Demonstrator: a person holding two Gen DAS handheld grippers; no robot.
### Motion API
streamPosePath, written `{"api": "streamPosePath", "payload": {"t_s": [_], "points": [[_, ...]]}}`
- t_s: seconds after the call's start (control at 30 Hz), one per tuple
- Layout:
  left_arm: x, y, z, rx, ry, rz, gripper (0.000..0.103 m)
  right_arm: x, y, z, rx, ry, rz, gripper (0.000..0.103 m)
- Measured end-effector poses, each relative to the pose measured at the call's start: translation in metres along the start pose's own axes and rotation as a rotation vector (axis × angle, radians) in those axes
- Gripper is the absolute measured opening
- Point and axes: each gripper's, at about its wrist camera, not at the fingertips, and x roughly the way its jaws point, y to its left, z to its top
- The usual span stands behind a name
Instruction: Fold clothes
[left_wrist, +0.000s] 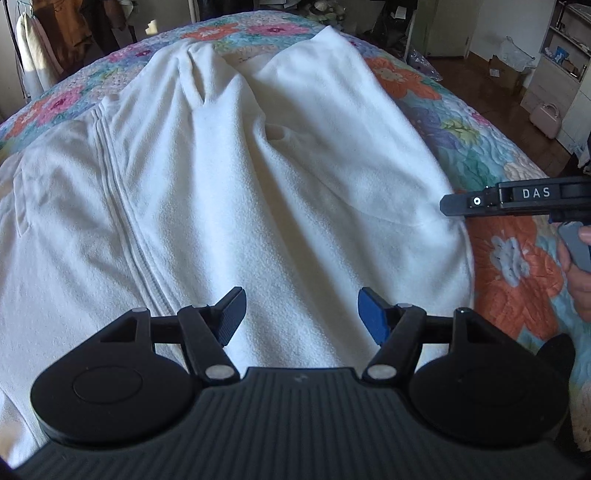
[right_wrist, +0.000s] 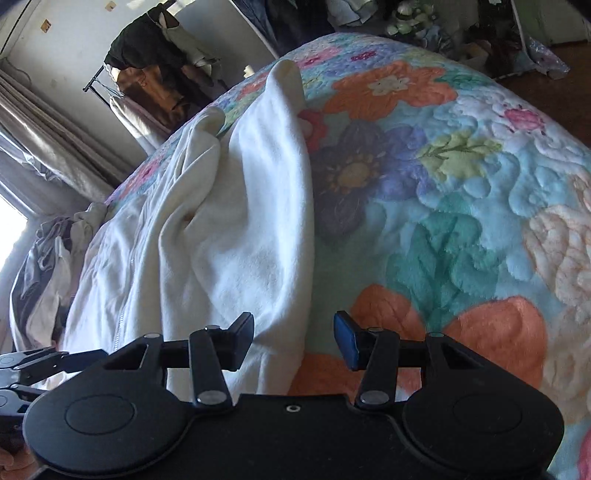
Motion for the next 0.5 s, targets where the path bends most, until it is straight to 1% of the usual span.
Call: {"api": "streamPosePath", "payload": {"t_s": [0.03,0.07,0.1,0.13,0.17,0.2,0.23,0.27,0.33,0.4,0.47,0.5], "points": [[0.004,0.002,0.002,-0.005,0.009,-0.002,0.066,0.007,-0.002,0.004,0.008,-0.006,0.004,0.053],[0.006,0.003,0.004,-0.008,0.011,-0.005,0.066,0.013,-0.003,0.007,0.010,-0.008,0.011,0.047],[0.008,0.003,0.007,-0.007,0.005,-0.008,0.066,0.018,-0.001,0.009,-0.009,0.004,0.034,0.015],[0.009,0.003,0.009,-0.003,-0.003,-0.004,0.066,0.022,0.001,0.012,-0.029,0.016,0.057,0.007],[0.008,0.003,0.012,0.000,-0.015,0.009,0.066,0.024,0.005,0.013,-0.058,0.019,0.073,0.006],[0.007,0.002,0.015,0.003,-0.030,0.029,0.066,0.019,0.014,0.011,-0.117,-0.008,0.074,0.006],[0.006,0.001,0.018,0.007,-0.045,0.050,0.066,0.011,0.025,0.009,-0.166,-0.032,0.096,0.006],[0.004,0.002,0.022,-0.002,-0.061,0.045,0.066,0.004,0.035,0.006,-0.215,-0.056,0.117,0.006],[-0.005,0.006,0.029,-0.043,-0.096,-0.015,0.066,-0.009,0.056,0.001,-0.310,-0.097,0.162,0.006],[-0.014,0.013,0.032,-0.076,-0.144,-0.061,0.067,-0.013,0.080,-0.008,-0.376,-0.090,0.225,0.006],[-0.019,0.019,0.030,-0.096,-0.191,-0.077,0.067,-0.015,0.103,-0.018,-0.438,-0.080,0.287,0.006],[-0.019,0.022,0.028,-0.099,-0.204,-0.078,0.067,-0.012,0.113,-0.024,-0.455,-0.058,0.308,0.006]]}}
